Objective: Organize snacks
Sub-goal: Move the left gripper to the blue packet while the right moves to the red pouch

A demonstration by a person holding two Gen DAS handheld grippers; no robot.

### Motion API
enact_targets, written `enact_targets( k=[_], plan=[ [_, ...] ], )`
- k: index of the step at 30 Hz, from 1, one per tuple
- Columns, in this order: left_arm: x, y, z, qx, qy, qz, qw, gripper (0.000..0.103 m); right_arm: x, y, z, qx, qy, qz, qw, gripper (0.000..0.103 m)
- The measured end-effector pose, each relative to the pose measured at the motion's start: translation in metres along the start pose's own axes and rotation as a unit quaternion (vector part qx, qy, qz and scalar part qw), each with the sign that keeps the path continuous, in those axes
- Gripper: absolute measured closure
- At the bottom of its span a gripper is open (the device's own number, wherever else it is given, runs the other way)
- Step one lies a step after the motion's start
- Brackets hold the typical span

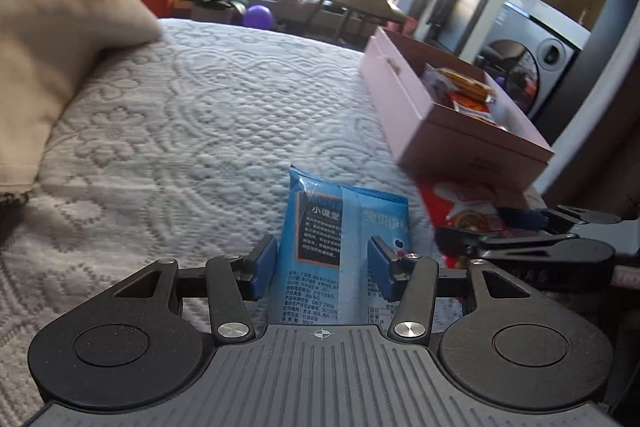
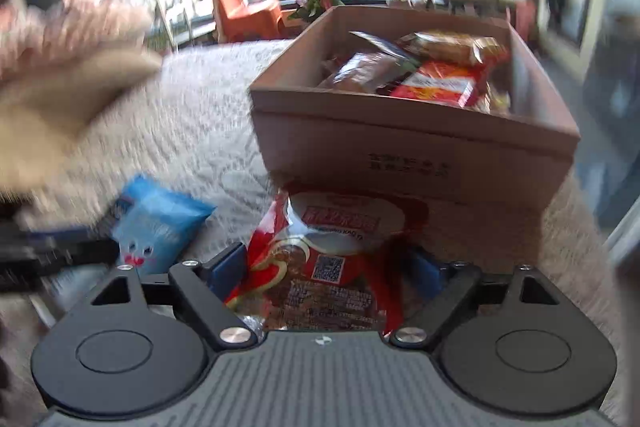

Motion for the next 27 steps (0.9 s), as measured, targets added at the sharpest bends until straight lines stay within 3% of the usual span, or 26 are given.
enact_targets(
  k=[2,7,10,15,19,27],
  plan=[
    [-0.003,0.0,0.002,-0.001,-0.01,-0.015,0.9998,0.049,0.0,0.002,0.004,-0.011,0.001,0.014,1.0,0.017],
    [-0.015,-0.009,0.016,-0.016,-0.033,-0.058,0.9976,0.049,-0.024,0.006,0.019,-0.01,-0.027,-0.017,0.999,0.041],
    [-0.032,-0.01,0.017,-0.007,-0.023,-0.09,0.9957,0.049,-0.043,0.017,0.028,-0.012,-0.01,-0.019,1.0,0.041],
    [-0.059,0.008,-0.007,0.042,-0.029,-0.148,0.9877,0.048,-0.076,0.032,0.037,-0.02,0.015,-0.049,0.998,0.04],
    [-0.074,0.019,-0.022,0.056,-0.058,-0.194,0.9776,0.043,-0.09,0.043,0.036,-0.034,0.008,-0.085,0.996,0.026],
    [-0.082,0.018,-0.031,0.067,-0.046,-0.193,0.9778,0.038,-0.087,0.044,0.036,-0.048,0.011,-0.081,0.995,0.022]
  ],
)
Point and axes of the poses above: each gripper's, at about its wrist camera, not at the fingertips, and z roughly against the way its jaws point, x to its left, y to its underside, the point moved 8 cm from there along -z, roughly the way its jaws point, and after that the axes turned 10 degrees about y, right-handed, at the moved point
